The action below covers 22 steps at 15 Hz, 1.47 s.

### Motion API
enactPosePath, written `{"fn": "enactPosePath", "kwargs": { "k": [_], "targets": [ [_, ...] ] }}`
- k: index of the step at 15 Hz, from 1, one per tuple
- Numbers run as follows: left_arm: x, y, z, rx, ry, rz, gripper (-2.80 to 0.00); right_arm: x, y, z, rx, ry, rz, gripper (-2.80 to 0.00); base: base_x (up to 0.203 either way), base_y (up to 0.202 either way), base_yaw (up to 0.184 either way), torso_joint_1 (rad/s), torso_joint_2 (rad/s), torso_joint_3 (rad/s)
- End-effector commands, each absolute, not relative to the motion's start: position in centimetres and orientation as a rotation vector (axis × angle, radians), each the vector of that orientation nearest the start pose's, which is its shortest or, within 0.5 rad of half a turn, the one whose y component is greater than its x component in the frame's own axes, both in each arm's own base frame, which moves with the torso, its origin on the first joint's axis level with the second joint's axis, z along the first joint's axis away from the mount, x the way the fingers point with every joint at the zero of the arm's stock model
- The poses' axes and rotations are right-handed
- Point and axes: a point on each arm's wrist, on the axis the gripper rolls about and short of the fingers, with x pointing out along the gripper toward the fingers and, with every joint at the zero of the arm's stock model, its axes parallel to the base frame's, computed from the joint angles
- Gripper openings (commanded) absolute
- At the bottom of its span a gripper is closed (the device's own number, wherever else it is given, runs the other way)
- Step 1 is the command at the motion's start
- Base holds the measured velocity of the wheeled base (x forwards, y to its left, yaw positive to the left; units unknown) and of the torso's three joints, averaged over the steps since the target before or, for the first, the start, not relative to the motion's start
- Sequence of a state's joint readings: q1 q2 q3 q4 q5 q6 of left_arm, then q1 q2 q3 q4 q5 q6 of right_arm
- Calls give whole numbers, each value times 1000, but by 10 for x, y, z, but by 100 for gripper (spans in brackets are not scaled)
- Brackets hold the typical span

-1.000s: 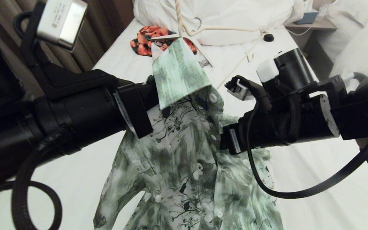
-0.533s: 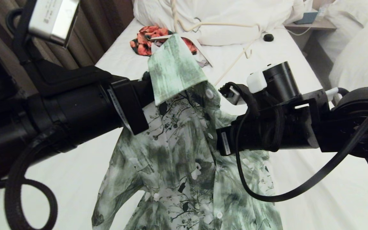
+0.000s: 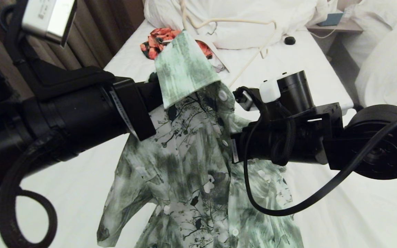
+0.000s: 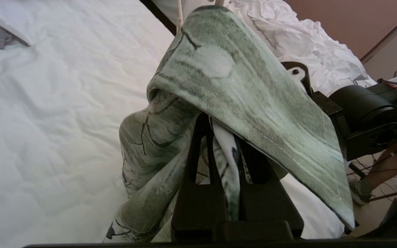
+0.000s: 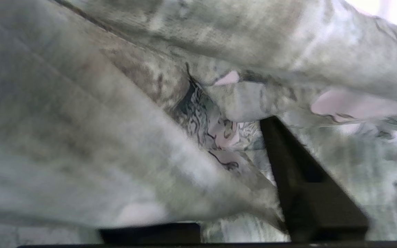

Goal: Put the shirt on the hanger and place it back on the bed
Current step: Hook the other side of the shirt onto the hanger

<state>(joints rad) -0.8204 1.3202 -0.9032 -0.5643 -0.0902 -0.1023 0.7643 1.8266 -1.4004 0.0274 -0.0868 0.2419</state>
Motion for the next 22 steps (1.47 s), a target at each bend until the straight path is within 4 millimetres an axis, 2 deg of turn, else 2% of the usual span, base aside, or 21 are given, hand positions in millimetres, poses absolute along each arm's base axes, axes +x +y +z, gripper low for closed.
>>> {"fn": "enactPosePath", "kwargs": {
  "k": [1,3,7,11,15,17,22],
  "targets": [
    [149,-159,304,-150,-99,-903,-280,260,246,243,41,491,599,-280,0,0,0,0,0,0],
    [153,-158,307,-180,-92,-887,-280,263,238,249,95,483,562,-280,0,0,0,0,0,0],
    [167,-153,313,-237,-88,-836,-280,277,205,262,172,461,469,-280,0,0,0,0,0,0],
    [179,-157,310,-244,-66,-812,-280,283,179,274,205,429,436,-280,0,0,0,0,0,0],
    [177,-160,309,-238,-40,-828,-280,285,157,292,248,390,492,-280,0,0,0,0,0,0],
    [168,-167,306,-233,-15,-870,-280,288,147,300,261,363,480,-280,0,0,0,0,0,0],
    [163,-172,301,-225,11,-896,-280,298,126,306,274,362,488,-280,0,0,0,0,0,0]
  ]
}}
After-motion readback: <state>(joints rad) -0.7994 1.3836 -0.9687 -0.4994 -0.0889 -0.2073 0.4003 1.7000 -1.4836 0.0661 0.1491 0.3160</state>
